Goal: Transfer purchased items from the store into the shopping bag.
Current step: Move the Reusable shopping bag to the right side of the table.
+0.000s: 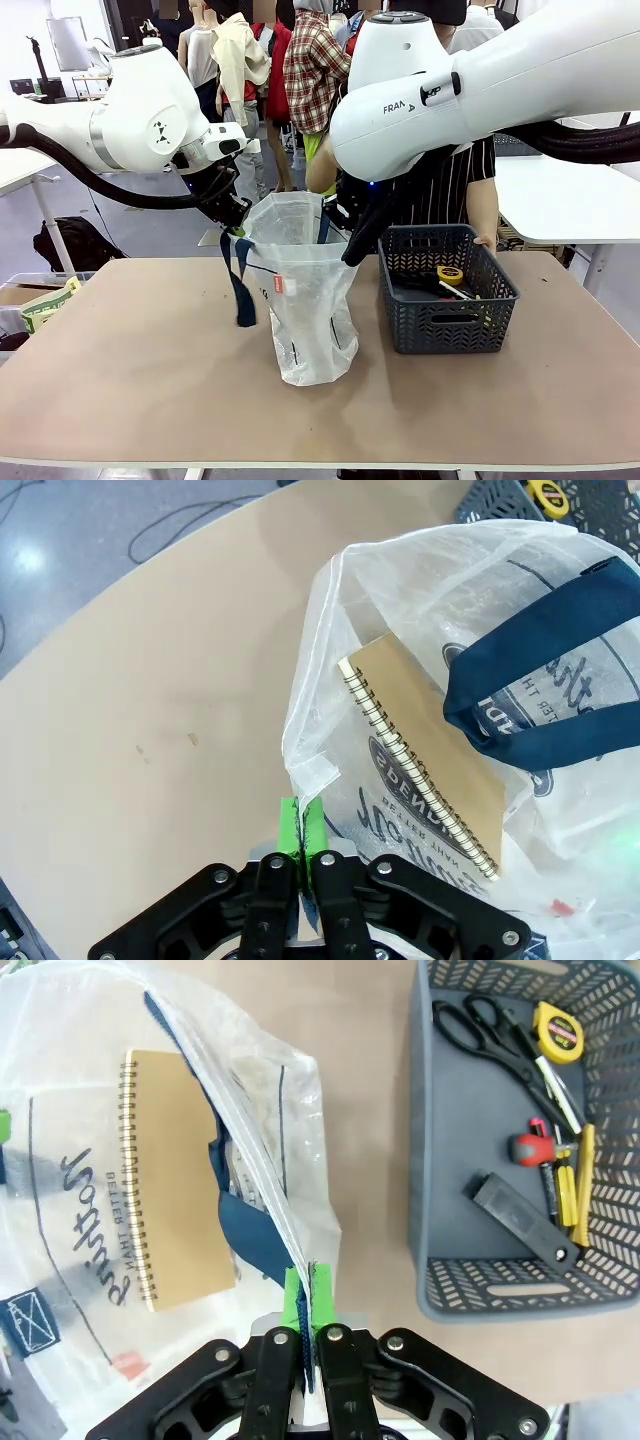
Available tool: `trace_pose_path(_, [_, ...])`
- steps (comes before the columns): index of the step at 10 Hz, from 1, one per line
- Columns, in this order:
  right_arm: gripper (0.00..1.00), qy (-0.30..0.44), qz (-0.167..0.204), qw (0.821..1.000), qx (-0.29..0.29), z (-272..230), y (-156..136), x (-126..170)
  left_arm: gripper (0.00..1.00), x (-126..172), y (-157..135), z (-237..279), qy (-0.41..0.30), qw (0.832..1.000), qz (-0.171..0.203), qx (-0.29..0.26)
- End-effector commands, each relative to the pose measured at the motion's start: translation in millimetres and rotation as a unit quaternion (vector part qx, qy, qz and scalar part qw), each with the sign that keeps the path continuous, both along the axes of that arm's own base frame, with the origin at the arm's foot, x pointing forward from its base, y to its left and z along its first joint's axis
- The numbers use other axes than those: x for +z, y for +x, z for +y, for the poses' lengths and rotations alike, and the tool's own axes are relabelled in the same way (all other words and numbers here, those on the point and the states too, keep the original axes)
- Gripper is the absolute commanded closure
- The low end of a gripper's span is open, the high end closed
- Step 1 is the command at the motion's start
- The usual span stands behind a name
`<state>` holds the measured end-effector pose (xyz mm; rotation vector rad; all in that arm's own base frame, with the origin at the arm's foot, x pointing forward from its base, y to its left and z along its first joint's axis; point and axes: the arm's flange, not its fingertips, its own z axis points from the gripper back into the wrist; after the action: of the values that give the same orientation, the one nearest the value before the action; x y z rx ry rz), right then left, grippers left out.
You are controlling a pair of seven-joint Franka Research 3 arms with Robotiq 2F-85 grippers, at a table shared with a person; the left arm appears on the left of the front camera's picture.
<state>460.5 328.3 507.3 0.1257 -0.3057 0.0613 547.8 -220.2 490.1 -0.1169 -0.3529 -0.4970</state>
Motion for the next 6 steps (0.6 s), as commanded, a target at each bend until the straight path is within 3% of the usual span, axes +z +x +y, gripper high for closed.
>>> trace_pose_path(1, [1.00, 0.004, -0.005, 1.000, -0.006, -2.7, -1.7, -0.5, 1.00, 1.2, 0.2, 1.4, 0.000, 1.000, -0.001, 0.002])
trace_pose_path(6, [1.00, 0.004, -0.005, 1.000, -0.006, -2.7, -1.7, -0.5, 1.00, 1.2, 0.2, 1.4, 0.000, 1.000, -0.001, 0.002])
